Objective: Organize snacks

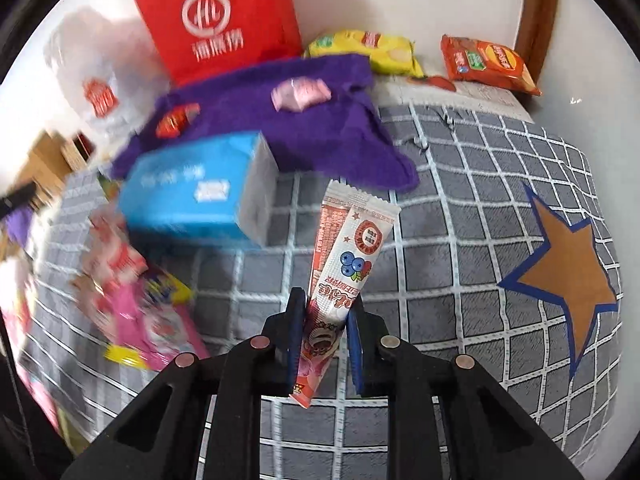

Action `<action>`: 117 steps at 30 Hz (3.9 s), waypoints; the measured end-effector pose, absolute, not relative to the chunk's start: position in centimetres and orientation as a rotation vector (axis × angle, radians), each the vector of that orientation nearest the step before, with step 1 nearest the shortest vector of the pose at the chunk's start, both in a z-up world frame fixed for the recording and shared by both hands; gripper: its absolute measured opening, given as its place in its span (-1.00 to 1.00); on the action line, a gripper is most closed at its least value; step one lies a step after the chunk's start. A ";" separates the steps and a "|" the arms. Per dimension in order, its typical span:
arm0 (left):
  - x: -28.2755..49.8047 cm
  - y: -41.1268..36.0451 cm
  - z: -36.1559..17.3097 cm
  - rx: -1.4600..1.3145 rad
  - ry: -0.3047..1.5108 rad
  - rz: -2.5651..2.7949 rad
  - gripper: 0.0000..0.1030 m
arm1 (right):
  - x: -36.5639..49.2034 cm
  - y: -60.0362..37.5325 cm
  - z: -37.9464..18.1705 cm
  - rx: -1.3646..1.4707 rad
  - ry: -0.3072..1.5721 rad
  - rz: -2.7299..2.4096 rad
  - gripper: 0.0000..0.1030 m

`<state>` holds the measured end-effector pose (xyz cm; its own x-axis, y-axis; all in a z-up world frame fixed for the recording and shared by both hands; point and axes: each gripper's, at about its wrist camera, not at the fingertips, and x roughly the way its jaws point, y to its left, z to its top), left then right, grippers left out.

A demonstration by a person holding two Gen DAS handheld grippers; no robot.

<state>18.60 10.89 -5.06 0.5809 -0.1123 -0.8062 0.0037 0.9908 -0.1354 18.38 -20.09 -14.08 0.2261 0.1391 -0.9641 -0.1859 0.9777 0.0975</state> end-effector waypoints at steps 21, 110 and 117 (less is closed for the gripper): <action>15.5 12.8 -8.8 -0.180 1.005 -0.025 0.40 | 15.4 -19.8 -17.9 0.035 1.219 0.209 -0.54; 19.2 11.0 -5.6 -0.244 0.953 -0.192 -0.15 | 18.7 -16.1 -8.7 -0.027 1.006 0.236 -0.62; 21.2 10.6 -4.5 -0.240 0.933 -0.202 -0.15 | 21.3 -15.3 -8.2 -0.043 1.011 0.222 -0.62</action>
